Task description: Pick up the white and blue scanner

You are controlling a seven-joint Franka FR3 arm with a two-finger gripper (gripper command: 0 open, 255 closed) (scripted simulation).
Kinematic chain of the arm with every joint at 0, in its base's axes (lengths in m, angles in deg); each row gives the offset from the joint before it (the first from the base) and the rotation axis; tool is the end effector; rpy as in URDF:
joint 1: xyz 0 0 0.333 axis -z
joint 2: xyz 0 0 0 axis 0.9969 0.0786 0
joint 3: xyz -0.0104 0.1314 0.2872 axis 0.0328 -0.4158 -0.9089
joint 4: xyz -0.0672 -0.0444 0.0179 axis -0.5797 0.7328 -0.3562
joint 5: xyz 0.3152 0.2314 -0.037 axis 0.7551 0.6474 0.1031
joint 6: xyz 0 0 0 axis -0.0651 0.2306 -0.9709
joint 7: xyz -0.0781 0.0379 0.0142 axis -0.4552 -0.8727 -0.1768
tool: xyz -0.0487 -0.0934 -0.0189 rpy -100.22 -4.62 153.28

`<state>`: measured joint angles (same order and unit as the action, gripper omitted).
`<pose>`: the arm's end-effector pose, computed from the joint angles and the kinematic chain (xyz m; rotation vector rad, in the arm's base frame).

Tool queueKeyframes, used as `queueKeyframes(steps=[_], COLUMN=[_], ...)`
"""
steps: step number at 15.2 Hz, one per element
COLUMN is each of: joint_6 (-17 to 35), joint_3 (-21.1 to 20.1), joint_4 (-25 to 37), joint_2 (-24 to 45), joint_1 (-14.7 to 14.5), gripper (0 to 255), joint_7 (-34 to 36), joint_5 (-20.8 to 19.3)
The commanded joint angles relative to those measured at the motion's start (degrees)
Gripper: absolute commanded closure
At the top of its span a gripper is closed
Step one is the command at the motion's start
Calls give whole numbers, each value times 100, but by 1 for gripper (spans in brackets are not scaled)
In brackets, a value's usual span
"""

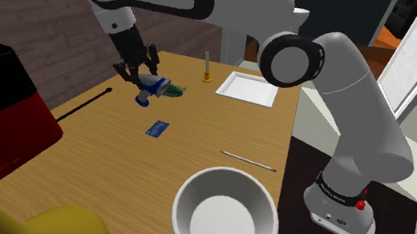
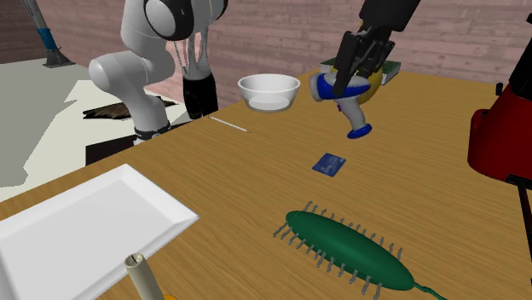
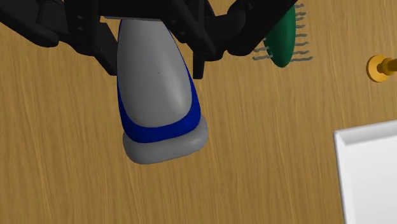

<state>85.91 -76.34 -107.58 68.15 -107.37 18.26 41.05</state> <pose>0.6115 0.3306 0.5294 2.9405 0.2228 -0.3260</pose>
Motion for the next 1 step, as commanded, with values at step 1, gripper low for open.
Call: queueKeyframes(steps=[1], joint_6=[-145], joint_3=[24], joint_4=[273], joint_2=[124], joint_1=[-61], gripper=[255], joint_7=[-23], joint_5=[-25])
